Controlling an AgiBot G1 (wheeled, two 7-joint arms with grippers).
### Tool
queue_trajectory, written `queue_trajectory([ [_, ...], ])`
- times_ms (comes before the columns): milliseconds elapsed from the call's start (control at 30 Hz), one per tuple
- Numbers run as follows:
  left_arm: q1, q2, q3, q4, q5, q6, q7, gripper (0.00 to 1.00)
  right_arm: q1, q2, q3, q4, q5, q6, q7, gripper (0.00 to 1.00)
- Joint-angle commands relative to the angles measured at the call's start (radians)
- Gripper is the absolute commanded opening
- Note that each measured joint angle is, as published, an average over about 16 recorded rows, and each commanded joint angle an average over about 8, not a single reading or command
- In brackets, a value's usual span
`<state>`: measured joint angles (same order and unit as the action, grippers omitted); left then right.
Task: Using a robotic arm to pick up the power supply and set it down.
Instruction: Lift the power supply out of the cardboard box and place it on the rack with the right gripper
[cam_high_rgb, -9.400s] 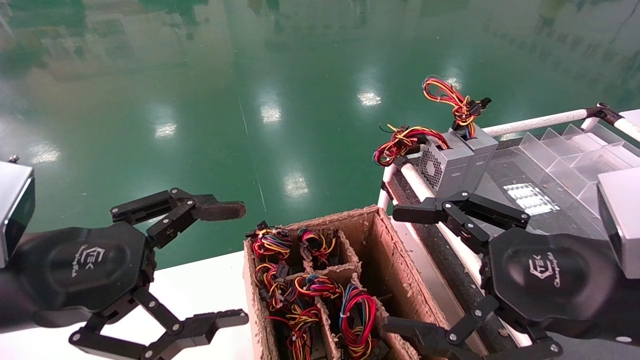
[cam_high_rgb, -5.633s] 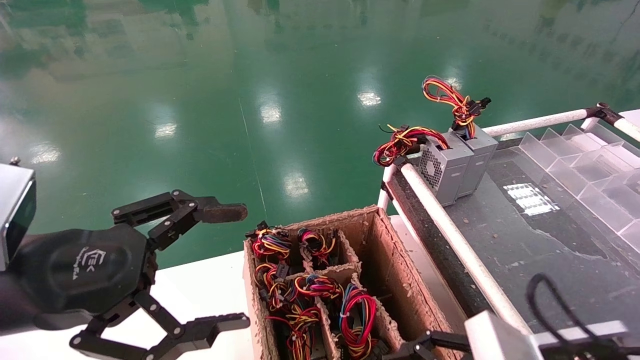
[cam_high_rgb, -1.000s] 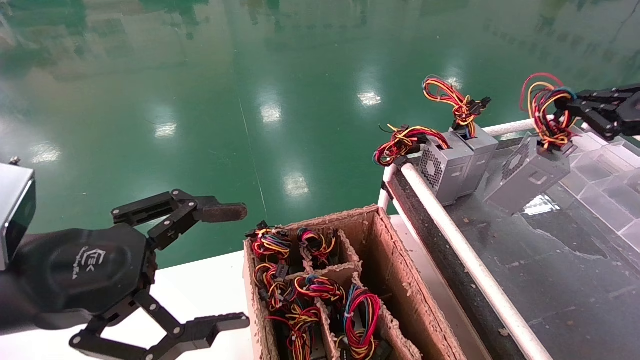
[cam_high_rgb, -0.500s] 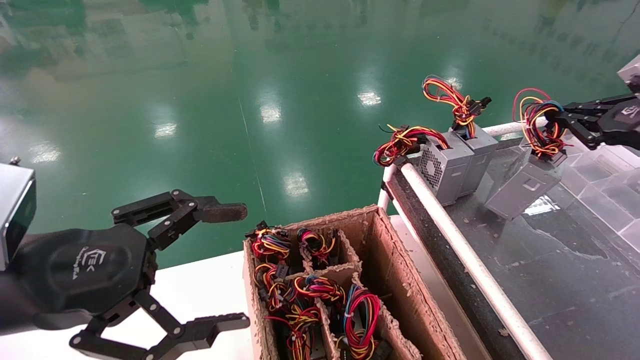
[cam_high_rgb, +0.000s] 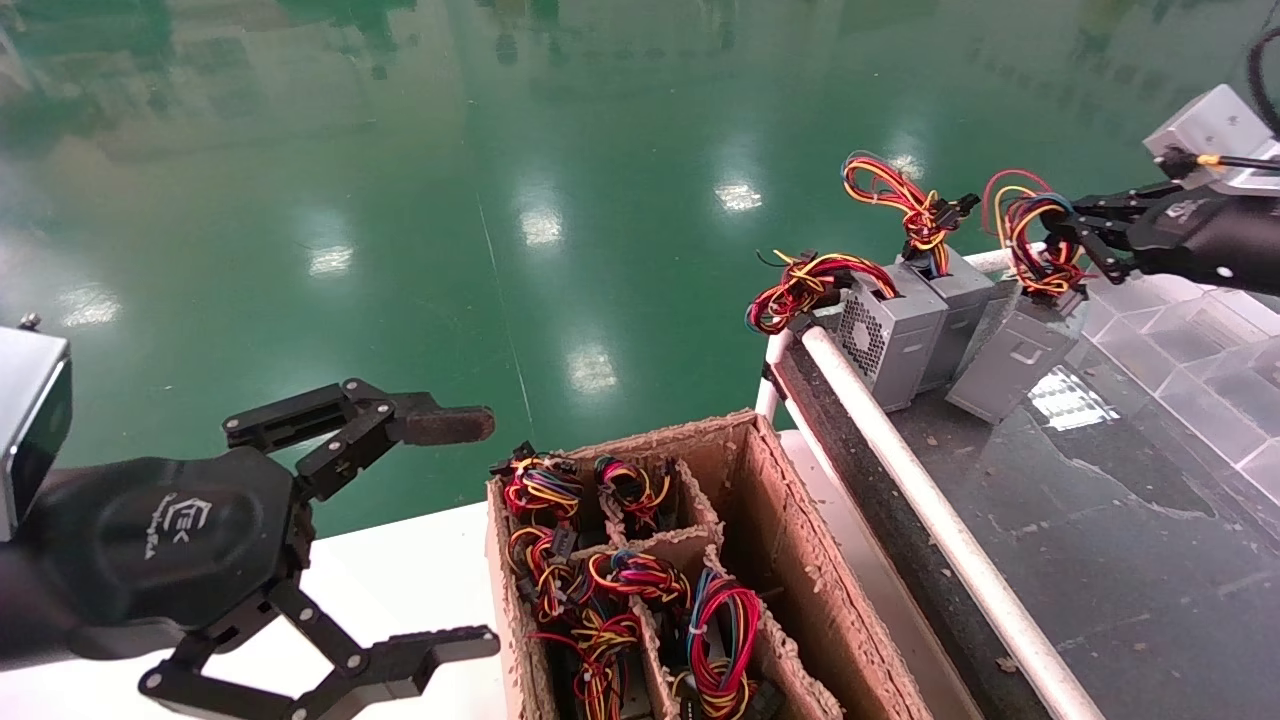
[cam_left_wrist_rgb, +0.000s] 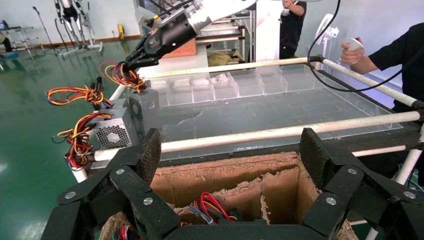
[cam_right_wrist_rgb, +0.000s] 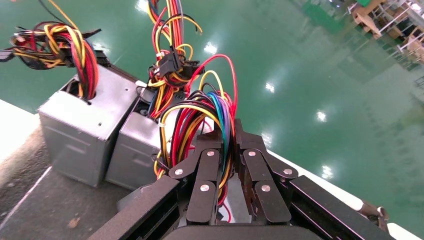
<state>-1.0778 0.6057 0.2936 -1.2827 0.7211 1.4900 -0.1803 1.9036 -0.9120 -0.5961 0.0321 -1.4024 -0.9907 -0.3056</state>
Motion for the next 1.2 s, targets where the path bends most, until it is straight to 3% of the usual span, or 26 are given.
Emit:
queue_trajectory([
  [33, 0.0, 0.0, 0.0, 0.0, 0.0, 0.0, 0.0, 1.0, 0.0, -0.015, -0.002, -0.005, -0.004, 0.02, -0.005, 0.0],
  [767, 0.0, -0.001, 0.001, 0.0, -0.001, -0.001, 0.001, 1.0, 0.005, -0.143, -0.02, -0.022, -0.03, 0.187, -0.04, 0.0],
  [1200, 0.0, -0.001, 0.002, 0.0, -0.001, -0.001, 0.001, 1.0, -0.014, -0.188, -0.015, -0.025, -0.023, 0.227, -0.055, 0.0],
])
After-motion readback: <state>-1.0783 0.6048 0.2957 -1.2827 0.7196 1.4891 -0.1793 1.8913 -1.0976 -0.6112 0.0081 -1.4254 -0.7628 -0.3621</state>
